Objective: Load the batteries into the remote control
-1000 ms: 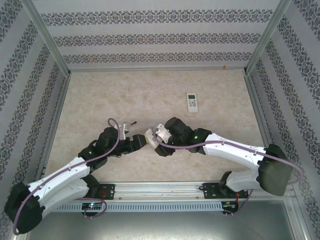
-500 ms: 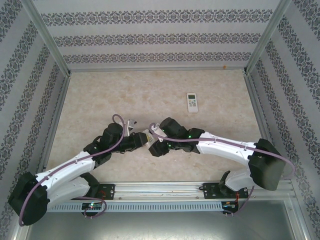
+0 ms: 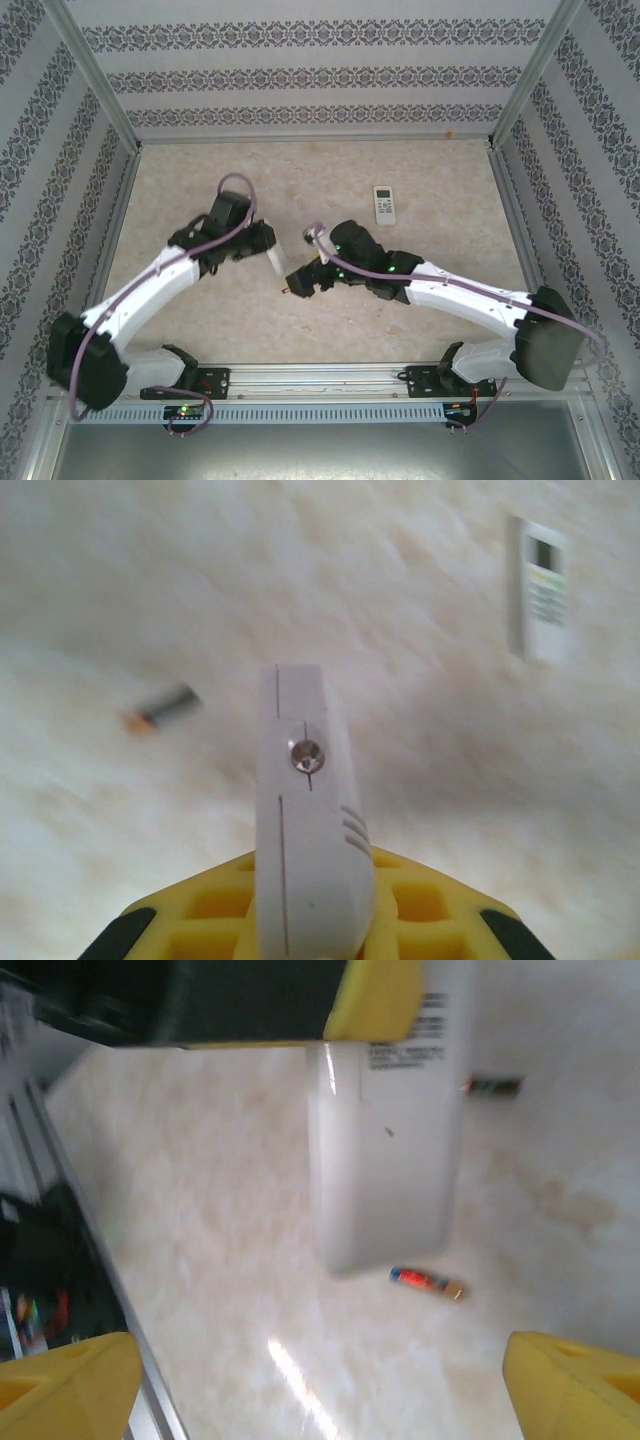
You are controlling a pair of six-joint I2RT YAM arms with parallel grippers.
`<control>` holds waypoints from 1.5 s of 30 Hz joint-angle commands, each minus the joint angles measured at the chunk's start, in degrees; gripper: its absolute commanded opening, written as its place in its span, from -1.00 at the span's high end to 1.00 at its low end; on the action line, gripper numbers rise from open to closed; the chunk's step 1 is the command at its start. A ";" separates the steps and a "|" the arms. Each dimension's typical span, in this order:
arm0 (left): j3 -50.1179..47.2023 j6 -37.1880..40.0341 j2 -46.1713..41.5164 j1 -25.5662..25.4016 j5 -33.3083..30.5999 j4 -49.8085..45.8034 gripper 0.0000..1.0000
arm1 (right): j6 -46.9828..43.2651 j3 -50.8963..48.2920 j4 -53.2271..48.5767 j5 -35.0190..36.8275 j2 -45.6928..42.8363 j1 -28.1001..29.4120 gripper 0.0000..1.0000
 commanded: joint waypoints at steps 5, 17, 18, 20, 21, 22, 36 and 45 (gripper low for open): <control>27.60 18.68 29.05 5.94 -35.74 -30.62 0.93 | 8.69 2.00 -5.46 2.58 2.29 -4.17 -0.84; 62.91 20.38 65.20 8.18 -42.61 -43.66 0.84 | 10.36 -3.91 -10.65 4.20 -4.84 -6.80 -0.85; 65.13 20.22 67.08 8.23 -41.62 -44.50 0.81 | 10.38 -4.18 -11.36 4.39 -5.54 -7.14 -0.84; 69.06 19.65 70.08 8.12 -39.44 -46.17 0.71 | 10.38 -4.86 -12.30 4.92 -7.10 -7.75 -0.85; 69.79 19.66 70.63 8.13 -38.02 -46.14 0.66 | 10.46 -5.27 -12.47 5.20 -7.76 -8.04 -0.85; 69.92 19.80 70.69 8.09 -35.67 -45.41 0.53 | 10.81 -5.72 -12.88 5.72 -8.54 -8.38 -0.86; 48.17 17.03 39.37 7.44 0.04 -23.48 -0.25 | 8.92 -0.58 -20.28 17.79 -6.36 -23.35 -0.89; 5.63 4.25 -3.19 7.00 23.62 13.56 -0.62 | -0.49 20.65 -22.92 16.40 25.24 -35.56 -0.92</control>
